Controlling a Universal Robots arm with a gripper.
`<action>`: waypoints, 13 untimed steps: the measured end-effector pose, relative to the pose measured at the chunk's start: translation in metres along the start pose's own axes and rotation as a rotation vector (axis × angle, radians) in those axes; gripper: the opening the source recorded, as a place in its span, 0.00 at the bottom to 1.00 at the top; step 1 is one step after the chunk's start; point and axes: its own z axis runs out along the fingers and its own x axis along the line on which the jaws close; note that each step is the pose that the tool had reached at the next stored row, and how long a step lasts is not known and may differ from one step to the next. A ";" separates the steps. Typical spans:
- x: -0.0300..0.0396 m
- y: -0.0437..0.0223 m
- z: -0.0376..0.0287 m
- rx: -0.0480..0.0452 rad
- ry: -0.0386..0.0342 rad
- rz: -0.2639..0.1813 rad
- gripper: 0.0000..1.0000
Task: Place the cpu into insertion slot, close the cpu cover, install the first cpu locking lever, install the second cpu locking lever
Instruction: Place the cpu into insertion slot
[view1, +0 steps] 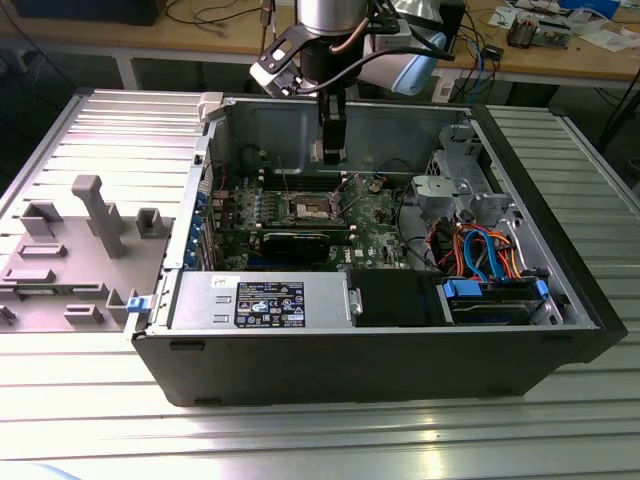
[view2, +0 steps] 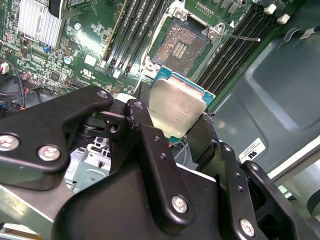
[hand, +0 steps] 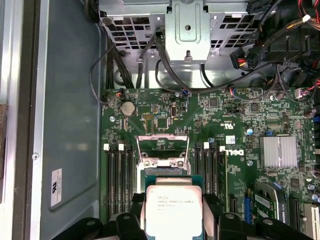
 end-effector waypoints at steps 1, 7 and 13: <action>0.0000 0.0000 0.0004 0.0001 -0.0001 0.000 0.54; -0.0001 -0.0003 0.0036 0.0001 -0.0002 0.000 0.54; -0.0001 -0.0007 0.0083 0.0001 -0.0002 0.000 0.54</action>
